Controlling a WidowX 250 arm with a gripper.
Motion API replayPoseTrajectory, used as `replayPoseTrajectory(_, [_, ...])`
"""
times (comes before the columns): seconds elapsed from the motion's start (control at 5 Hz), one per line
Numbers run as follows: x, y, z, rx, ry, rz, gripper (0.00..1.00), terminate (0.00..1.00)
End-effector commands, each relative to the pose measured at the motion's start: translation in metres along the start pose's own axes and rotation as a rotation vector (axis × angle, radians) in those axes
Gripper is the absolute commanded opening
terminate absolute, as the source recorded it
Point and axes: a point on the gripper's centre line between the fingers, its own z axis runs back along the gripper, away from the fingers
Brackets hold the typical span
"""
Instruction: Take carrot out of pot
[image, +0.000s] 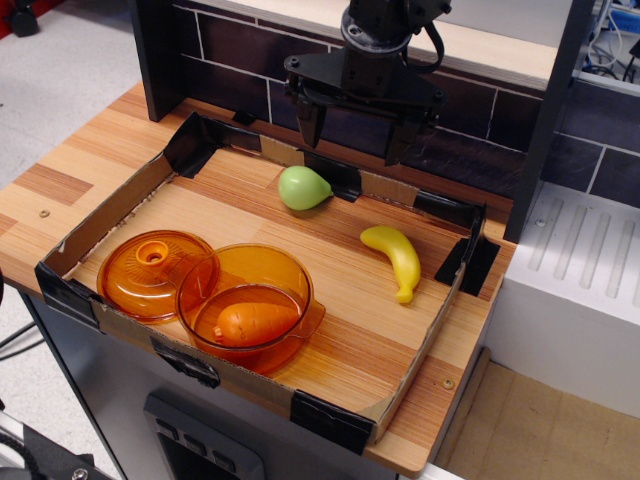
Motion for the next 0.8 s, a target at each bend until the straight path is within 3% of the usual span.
replayPoseTrajectory(0.0, [0.0, 0.0, 0.0, 0.0, 0.0, 0.0, 1.0, 0.0])
replayPoseTrajectory(0.2, [-0.003, 0.005, 0.019, -0.115, 0.052, -0.072, 1.0, 0.0])
replayPoseTrajectory(0.4, [-0.013, 0.016, 0.037, -0.176, 0.01, -0.168, 1.0, 0.0])
replayPoseTrajectory(0.6, [-0.025, 0.033, 0.049, -0.211, 0.069, -0.274, 1.0, 0.0])
